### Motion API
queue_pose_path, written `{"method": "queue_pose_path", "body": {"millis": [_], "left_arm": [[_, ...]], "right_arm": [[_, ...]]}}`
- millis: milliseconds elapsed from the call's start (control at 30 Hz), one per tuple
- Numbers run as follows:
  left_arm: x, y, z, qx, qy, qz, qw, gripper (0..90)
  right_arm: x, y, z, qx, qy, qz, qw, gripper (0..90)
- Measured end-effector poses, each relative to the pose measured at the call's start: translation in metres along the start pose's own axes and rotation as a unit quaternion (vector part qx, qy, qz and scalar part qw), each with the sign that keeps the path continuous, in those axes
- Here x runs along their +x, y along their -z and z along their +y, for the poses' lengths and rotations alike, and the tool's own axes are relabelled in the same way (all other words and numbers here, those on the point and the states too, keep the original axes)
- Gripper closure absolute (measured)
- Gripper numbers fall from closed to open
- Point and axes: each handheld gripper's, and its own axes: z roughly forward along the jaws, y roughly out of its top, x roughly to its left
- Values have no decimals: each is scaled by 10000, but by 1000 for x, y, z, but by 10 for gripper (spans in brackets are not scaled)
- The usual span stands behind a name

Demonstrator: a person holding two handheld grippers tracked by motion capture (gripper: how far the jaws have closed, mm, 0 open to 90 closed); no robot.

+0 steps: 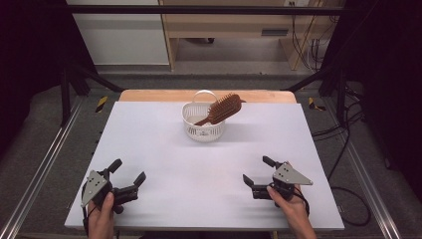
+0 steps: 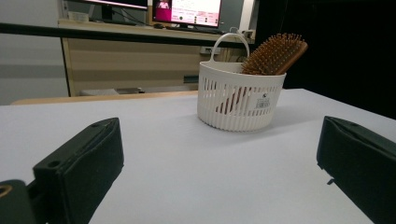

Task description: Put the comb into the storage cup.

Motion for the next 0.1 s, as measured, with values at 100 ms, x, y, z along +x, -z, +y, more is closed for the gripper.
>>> {"method": "queue_pose_path", "body": {"millis": [100], "left_arm": [[0,-1,-1,31,9,31,10000,6]], "right_arm": [[0,-1,1,-25,0,25,10000,60]]}}
